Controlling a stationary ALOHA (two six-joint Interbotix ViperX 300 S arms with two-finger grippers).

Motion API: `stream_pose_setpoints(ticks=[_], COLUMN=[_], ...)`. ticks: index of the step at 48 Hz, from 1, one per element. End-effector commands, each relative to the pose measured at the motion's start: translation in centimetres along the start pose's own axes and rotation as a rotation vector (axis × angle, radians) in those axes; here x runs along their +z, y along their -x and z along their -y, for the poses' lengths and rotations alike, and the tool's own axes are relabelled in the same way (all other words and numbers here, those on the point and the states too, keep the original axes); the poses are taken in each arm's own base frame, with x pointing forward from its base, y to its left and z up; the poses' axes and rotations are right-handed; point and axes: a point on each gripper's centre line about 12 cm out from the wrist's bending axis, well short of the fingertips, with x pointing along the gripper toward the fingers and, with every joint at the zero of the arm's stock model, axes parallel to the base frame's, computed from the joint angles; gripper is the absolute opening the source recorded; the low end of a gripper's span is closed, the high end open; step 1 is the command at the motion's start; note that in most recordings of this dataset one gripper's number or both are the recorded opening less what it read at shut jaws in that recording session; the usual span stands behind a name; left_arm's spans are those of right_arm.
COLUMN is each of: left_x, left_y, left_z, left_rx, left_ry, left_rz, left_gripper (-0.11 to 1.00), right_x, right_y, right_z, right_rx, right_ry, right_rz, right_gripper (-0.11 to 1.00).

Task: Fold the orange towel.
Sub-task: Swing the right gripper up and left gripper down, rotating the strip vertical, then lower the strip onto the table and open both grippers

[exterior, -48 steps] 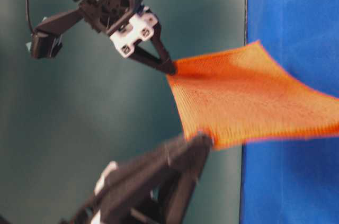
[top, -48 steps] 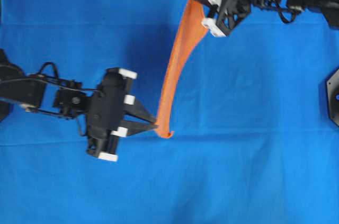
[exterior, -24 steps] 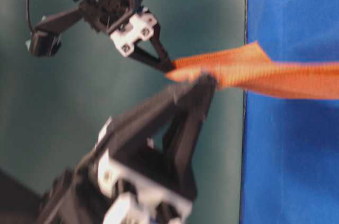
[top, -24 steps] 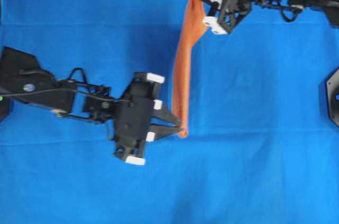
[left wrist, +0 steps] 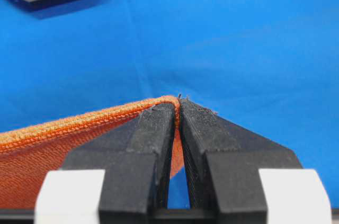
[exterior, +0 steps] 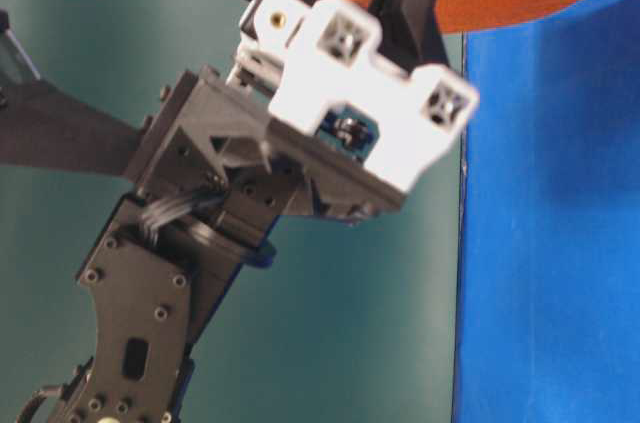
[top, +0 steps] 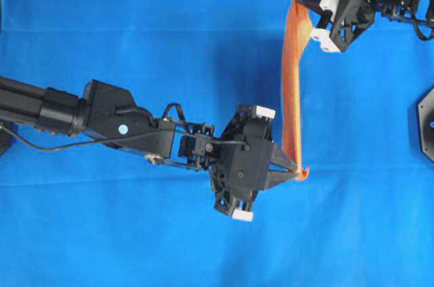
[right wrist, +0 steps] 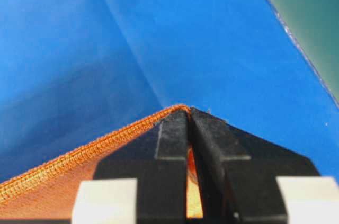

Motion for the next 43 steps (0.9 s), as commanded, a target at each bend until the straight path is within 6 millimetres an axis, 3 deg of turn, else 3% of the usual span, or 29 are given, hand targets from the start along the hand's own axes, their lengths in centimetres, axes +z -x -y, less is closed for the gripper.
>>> stream_pose_setpoints(ticks=[1, 11, 22, 32, 43], left_x=[1.6, -1.8, -5.8, -8.1, -9.3], left_y=[0.6, 1.9, 5.0, 7.0, 6.9], left_z=[0.8, 1.7, 3.3, 3.8, 3.2], left_rx=[-0.012, -0.030, -0.053, -0.058, -0.041], left_ry=[0.010, 0.048, 0.128, 0.172, 0.181], left_rz=[0.039, -0.036, -0.100, -0.120, -0.142], left_gripper=[0.02, 0.02, 0.02, 0.02, 0.03], right_x=[0.9, 1.2, 2.6, 3.2, 2.4], right_y=[-0.7, -4.8, -9.6, -11.2, -11.6], right_z=[0.9, 0.2, -2.0, -3.3, -3.5], right_rx=[-0.022, 0.001, 0.054, 0.075, 0.079], right_ry=[-0.005, 0.009, 0.038, 0.056, 0.059], right_rz=[0.006, -0.030, -0.024, -0.025, -0.046], right_gripper=[0.03, 0.03, 0.03, 0.03, 0.03])
